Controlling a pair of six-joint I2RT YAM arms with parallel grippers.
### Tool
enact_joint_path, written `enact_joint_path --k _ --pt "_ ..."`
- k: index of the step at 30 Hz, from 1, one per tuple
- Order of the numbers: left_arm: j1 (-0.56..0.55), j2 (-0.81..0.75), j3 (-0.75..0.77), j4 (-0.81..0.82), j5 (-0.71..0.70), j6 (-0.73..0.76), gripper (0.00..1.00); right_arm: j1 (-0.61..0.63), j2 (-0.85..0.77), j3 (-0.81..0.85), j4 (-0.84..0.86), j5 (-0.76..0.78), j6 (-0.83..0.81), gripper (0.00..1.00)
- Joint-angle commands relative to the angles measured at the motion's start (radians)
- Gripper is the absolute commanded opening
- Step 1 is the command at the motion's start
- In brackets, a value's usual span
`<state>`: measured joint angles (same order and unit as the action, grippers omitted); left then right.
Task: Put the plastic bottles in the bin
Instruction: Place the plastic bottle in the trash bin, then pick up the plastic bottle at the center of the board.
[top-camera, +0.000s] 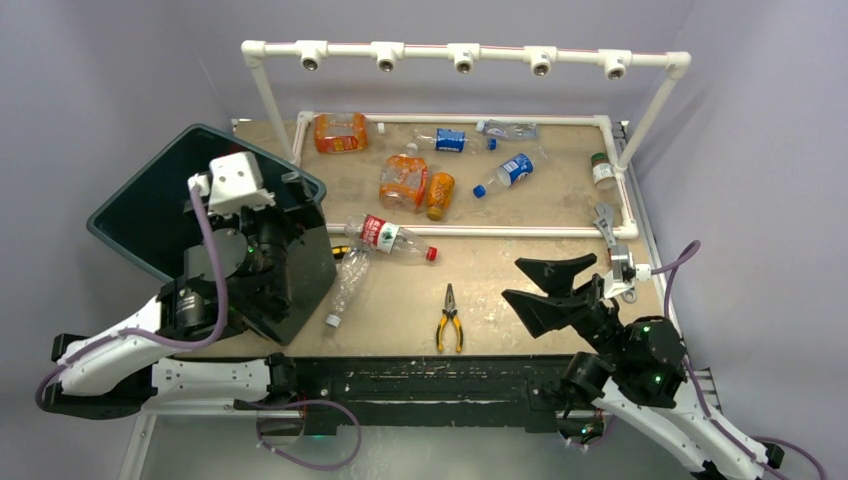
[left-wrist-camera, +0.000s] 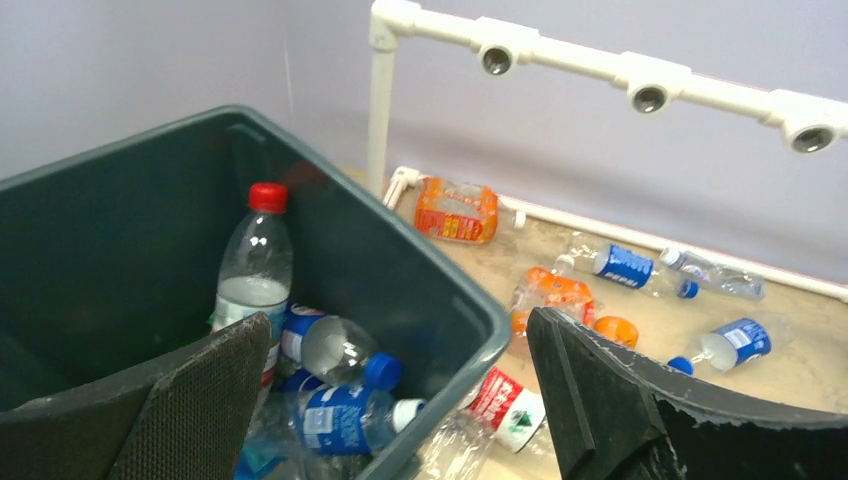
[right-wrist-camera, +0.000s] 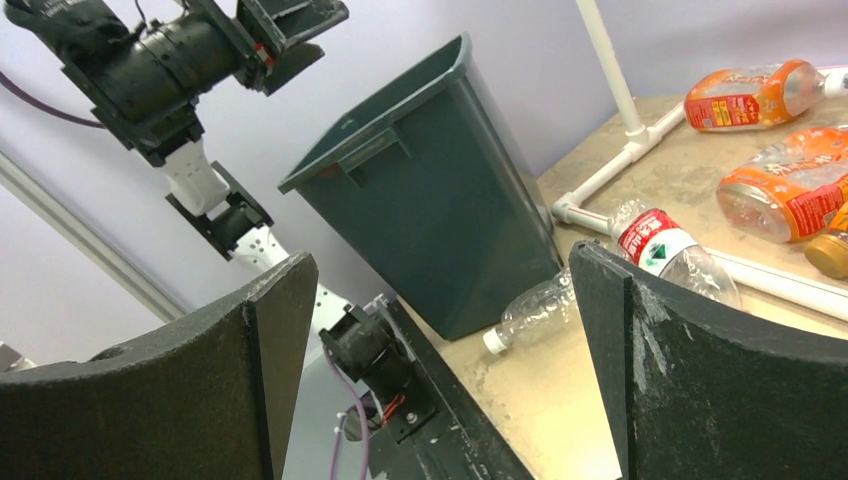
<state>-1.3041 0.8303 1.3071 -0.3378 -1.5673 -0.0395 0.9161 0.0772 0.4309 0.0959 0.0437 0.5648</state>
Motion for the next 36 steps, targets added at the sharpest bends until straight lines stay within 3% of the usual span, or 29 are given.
enact_joint_path --k 1,7,10,16,23,28,36 --pt "-0.006 0.14 0.116 0.068 0.101 0.092 0.99 0.006 -0.008 -0.018 -0.009 0.012 -0.006 0.99" --pt "-0.006 0.487 0.398 -0.099 0.327 0.075 0.99 0.006 0.068 -0.072 -0.011 0.055 0.015 0.99" --pt "-0.006 0.561 0.417 -0.089 0.435 0.063 0.99 0.006 0.132 -0.111 -0.002 0.099 0.052 0.99" --pt "-0.004 0.475 0.125 0.126 0.676 -0.019 0.99 0.006 0.296 -0.222 0.112 0.131 0.144 0.97" --pt "-0.004 0.273 -0.203 0.297 0.727 -0.229 0.99 0.005 0.576 -0.299 0.366 0.175 0.184 0.95" --pt "-0.004 0.241 -0.244 0.197 0.701 -0.362 0.99 -0.009 0.855 -0.242 0.531 0.244 0.122 0.94" --pt "-0.006 0.234 -0.282 0.138 0.76 -0.468 0.98 -0.064 1.284 -0.074 0.733 0.22 0.16 0.91"
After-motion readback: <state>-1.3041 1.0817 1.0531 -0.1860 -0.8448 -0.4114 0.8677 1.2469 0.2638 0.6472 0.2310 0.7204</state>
